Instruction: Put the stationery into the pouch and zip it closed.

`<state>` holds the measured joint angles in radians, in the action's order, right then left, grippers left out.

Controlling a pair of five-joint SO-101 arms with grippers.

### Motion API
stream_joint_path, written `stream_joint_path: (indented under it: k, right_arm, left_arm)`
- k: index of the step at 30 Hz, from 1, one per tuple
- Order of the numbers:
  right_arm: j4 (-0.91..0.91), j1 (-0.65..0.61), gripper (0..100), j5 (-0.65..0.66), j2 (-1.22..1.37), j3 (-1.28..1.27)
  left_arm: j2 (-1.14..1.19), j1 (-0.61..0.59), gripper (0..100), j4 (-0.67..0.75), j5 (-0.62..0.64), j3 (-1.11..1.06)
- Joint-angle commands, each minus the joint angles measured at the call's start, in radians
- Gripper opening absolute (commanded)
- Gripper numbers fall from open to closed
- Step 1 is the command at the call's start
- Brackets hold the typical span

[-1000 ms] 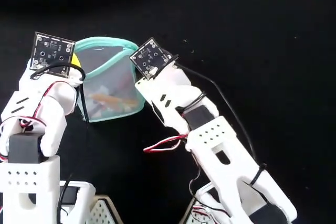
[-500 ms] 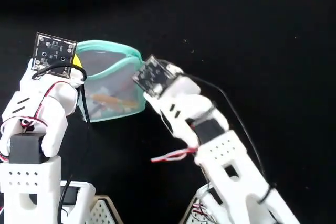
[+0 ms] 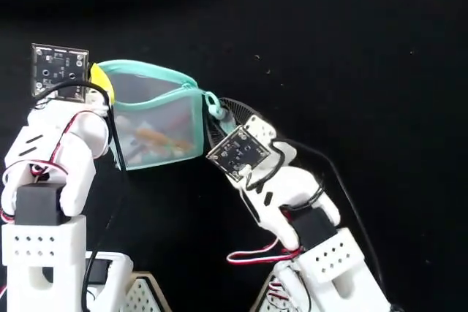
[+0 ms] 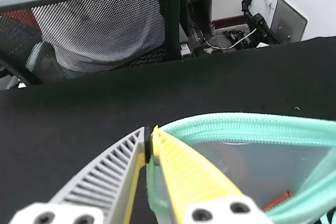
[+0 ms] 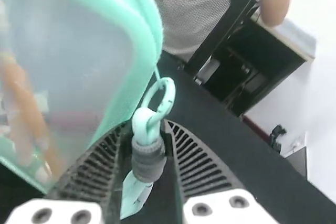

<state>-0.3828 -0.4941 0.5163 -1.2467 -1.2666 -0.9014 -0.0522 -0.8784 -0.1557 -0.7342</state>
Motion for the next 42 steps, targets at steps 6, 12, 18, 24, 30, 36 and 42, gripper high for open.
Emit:
stream_joint_path:
  k: [6,12,18,24,30,36,42]
  right_arm:
    - [-0.063,0.015,1.2,-0.089,0.168,0.251]
    - [-0.147,0.015,1.2,-0.106,0.395,0.499]
    - [-0.296,0.015,1.2,-0.103,0.479,0.743]
    - [-0.313,0.015,1.2,-0.097,0.565,0.854]
    - [-0.313,0.015,1.2,-0.095,0.682,0.972]
    - [-0.313,0.015,1.2,-0.098,0.719,0.990]
    - [-0.316,0.015,1.2,-0.118,0.713,0.989]
  left_arm:
    - [0.034,0.005,4,-0.029,0.089,-0.079]
    - [0.034,0.008,17,-0.094,0.120,0.056]
    - [0.032,-0.002,15,-0.100,0.121,0.200]
    - [-0.075,-0.002,15,-0.092,0.121,0.292]
    - [-0.256,-0.059,15,-0.092,0.114,0.298]
    - [-0.420,-0.180,15,-0.101,0.120,0.186]
    - [-0.606,-0.122,6,-0.069,0.118,-0.150]
